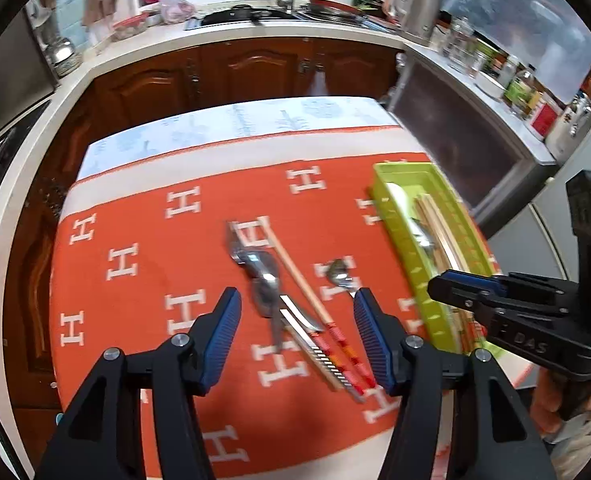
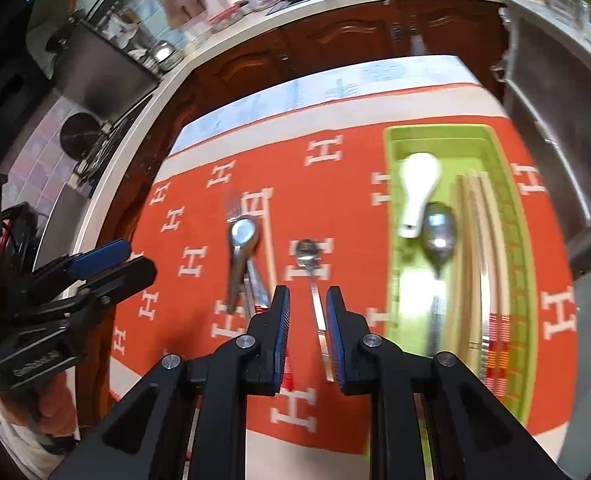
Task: Organize utensils
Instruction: 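Move both tools back over the remaining utensils, then grasp the large steel spoon with the left tool while the right tool grasps a red-banded chopstick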
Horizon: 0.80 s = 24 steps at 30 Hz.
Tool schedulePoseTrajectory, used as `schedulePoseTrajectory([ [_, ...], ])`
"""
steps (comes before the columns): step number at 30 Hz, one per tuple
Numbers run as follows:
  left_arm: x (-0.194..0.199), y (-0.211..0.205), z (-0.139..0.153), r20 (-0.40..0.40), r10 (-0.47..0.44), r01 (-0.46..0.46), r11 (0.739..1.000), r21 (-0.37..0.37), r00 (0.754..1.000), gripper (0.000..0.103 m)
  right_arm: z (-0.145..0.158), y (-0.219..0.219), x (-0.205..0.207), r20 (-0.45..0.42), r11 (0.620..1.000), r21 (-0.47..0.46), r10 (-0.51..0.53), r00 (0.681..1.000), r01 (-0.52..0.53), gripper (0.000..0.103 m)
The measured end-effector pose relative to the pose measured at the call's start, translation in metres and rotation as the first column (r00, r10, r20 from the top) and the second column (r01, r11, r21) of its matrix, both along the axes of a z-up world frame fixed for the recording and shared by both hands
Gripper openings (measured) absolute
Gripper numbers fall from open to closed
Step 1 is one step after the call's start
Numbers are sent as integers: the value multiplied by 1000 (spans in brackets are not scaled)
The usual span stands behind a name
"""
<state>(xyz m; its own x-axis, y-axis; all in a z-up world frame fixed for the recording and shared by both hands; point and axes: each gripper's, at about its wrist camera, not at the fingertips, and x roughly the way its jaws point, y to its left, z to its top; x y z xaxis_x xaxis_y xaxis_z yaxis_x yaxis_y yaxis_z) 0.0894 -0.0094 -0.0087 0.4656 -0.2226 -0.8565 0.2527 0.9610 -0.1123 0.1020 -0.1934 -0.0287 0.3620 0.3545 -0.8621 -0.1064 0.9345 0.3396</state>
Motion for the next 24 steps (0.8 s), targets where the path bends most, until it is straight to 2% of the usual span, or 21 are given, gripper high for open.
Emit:
schedulePoseTrajectory([
  [6, 7, 11, -42, 4, -9, 10, 1000, -30, 1000, 57, -32, 29, 13, -35, 999, -1, 46, 998, -46, 19],
  [11, 19, 9, -79, -31, -5, 4, 999, -54, 1000, 55, -61, 35, 22, -70, 999, 11, 49, 996, -48, 19],
  [16, 31, 10, -99, -59, 15, -20, 996, -87, 998, 37, -86, 36, 33, -100, 999, 21, 48, 994, -47, 19],
  [21, 42, 9, -110, -77, 28, -36, 994, -101, 997, 33, -100, 41, 43, -114, 998, 27, 53, 992, -50, 19],
  [24, 47, 6, -116, -96, 28, -39, 993, -113, 995, 27, -105, 42, 47, -120, 998, 29, 58, 991, -55, 19],
])
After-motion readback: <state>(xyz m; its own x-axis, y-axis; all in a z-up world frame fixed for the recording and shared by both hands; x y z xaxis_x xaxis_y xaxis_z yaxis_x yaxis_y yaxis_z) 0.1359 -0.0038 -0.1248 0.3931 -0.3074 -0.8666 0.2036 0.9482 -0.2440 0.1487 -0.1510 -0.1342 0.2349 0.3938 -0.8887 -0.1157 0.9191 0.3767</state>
